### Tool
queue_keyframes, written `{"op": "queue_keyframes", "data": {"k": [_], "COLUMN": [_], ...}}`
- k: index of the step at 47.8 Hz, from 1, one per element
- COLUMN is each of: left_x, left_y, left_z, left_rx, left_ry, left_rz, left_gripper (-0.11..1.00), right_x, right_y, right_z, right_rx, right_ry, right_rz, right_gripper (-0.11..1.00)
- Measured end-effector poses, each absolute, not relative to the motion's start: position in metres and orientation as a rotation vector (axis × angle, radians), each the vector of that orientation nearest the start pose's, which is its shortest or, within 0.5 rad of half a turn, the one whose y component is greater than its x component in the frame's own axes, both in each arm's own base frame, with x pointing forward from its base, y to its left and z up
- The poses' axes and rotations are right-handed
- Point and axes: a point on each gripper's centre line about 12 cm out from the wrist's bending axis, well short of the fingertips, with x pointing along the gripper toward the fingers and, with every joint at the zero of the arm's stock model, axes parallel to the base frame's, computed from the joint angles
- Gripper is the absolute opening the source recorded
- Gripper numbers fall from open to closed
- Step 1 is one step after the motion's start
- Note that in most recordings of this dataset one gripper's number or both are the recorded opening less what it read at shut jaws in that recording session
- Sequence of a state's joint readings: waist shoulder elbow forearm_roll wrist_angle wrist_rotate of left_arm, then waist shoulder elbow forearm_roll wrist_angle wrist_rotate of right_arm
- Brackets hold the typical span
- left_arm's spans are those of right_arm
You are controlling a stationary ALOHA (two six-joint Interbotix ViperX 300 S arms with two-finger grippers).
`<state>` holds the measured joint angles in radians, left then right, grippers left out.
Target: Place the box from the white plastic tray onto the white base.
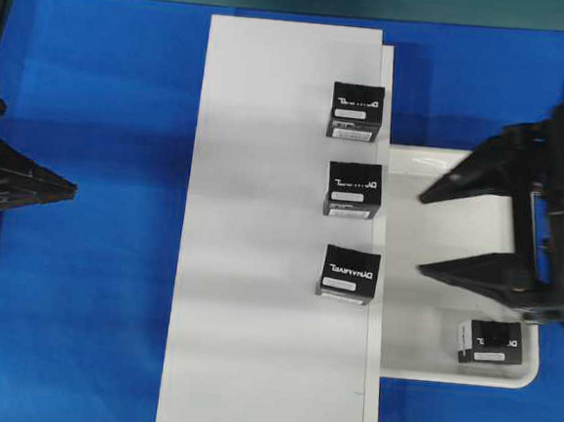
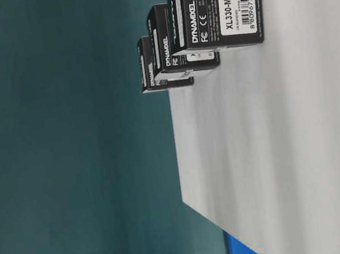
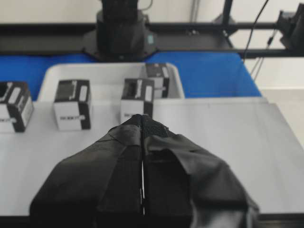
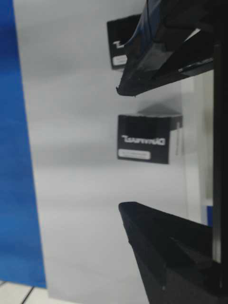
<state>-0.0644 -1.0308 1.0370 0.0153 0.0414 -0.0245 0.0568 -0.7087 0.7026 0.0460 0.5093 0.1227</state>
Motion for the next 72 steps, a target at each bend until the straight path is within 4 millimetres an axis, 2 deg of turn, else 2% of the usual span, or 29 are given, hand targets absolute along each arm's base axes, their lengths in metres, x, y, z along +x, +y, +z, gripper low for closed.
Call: {"op": "queue_keyframes", "data": {"k": [18,40,55,72], "left_x": [0.185,0.175,0.175,0.174], "left_y": [-0.012,-0.012,-0.012,-0.012], "left_z": [0.333,0.336,0.335,0.335], "left_rx": [-0.009,-0.01,-0.011,-0.011], "left_ry": [0.013,0.017,0.028,0.025], "left_rz": [-0.067,-0.068,-0.067,-0.067], "left_gripper": [-0.06,-0.06,-0.06,-0.06], "right_x": [0.195,0.139,0.123,0.124], "right_y": [0.014,0.01,0.009,0.009], "right_z": [0.348,0.34,0.337,0.324], "right_rx": [0.155,0.153,0.146,0.152], "right_ry": [0.375,0.287,0.249,0.247], "right_rz": [0.048,0.053,0.058,0.056], "right_gripper": [0.99,0.99,0.99,0.99]}}
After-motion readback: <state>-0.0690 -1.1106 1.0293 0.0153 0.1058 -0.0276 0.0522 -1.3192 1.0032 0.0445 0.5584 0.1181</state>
